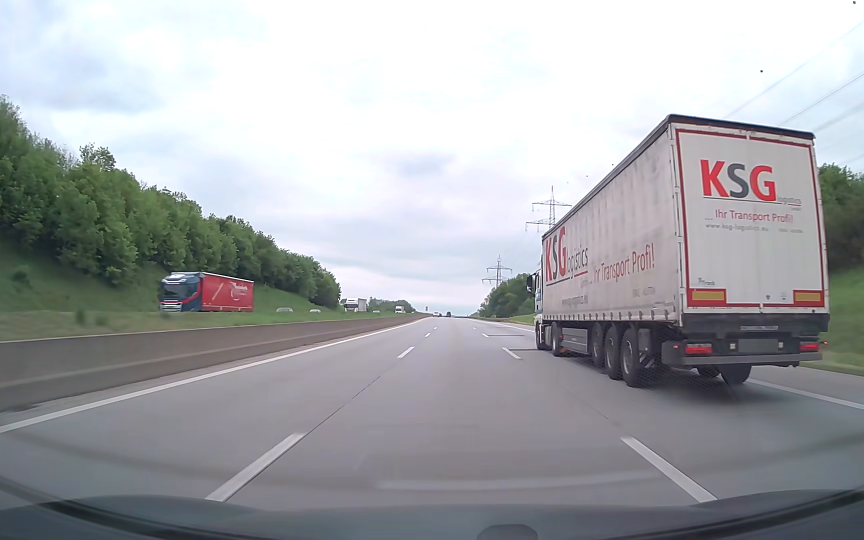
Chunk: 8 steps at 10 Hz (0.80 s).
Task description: Follow the waypoints while adhering to traffic rules and regulations
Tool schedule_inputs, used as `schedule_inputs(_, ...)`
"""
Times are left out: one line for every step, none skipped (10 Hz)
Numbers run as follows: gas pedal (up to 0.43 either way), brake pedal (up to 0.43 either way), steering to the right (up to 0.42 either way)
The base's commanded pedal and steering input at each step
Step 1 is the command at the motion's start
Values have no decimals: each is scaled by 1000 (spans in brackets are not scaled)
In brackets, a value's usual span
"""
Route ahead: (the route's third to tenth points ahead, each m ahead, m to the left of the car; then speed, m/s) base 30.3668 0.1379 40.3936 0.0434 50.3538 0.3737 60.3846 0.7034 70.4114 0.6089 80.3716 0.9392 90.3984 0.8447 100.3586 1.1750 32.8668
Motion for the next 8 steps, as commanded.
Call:
schedule_inputs(441,0,-3)
schedule_inputs(441,0,-3)
schedule_inputs(441,0,-2)
schedule_inputs(441,0,-3)
schedule_inputs(441,0,-3)
schedule_inputs(441,0,-3)
schedule_inputs(441,0,-3)
schedule_inputs(441,0,-3)
